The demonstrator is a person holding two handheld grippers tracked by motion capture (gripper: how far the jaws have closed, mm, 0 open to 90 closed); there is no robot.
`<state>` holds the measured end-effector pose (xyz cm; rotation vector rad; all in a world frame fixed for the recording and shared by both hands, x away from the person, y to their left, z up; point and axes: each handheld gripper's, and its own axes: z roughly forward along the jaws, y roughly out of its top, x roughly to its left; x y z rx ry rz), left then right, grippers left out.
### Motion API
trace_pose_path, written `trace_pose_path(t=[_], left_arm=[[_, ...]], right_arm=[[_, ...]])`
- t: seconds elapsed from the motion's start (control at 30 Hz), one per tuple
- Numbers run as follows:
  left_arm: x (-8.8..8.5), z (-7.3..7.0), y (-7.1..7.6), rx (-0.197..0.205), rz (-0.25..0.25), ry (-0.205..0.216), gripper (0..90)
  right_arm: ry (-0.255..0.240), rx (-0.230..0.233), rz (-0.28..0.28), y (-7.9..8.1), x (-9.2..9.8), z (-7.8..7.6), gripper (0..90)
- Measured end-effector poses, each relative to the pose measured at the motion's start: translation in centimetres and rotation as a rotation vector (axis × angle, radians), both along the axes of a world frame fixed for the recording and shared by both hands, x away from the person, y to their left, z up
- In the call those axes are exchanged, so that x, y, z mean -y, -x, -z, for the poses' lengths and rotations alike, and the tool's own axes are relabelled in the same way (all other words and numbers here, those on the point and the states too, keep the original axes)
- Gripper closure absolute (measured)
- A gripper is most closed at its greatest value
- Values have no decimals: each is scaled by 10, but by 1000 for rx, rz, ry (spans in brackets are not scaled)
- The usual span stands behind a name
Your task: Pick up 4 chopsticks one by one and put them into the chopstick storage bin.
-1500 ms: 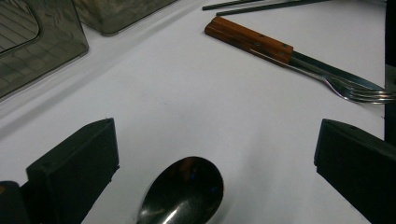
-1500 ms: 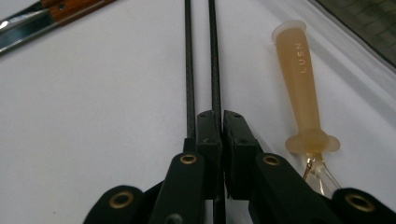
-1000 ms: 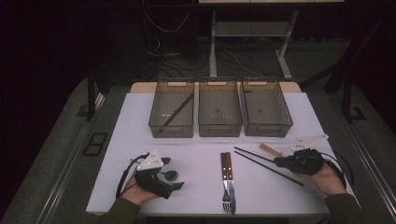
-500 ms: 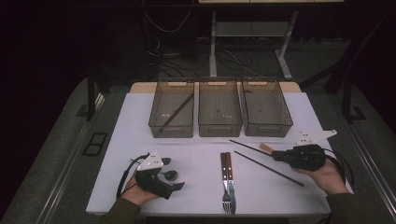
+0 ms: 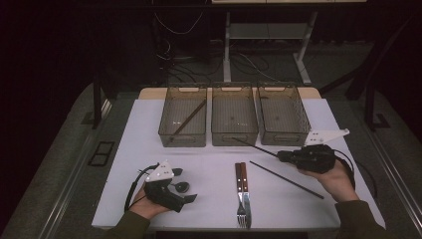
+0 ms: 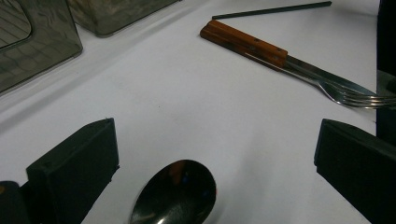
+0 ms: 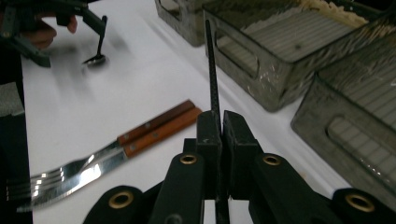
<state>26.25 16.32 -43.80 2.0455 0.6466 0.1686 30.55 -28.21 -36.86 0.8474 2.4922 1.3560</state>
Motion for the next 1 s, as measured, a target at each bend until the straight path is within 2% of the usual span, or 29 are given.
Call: trace_pose_path(t=[0.23,0.4,0.53,0.63,1.0], left_arm=[[0,0,0,11,-8,-2,0],[-1,0,0,6,-21,16,0],[0,2,0,9,-8,13,0],[0,3,-2,9,1,3,0],[0,2,-1,11,8,12,0]], right_arm=[[-7,4,6,-14,-26,-6,859],[0,9,13,-25,-44,-9,859],[-18,8,26,-35,-55,-9,859],[-17,11,33,-43,-63,-9,859],[-18,3,76,-69,-91,-15,859]])
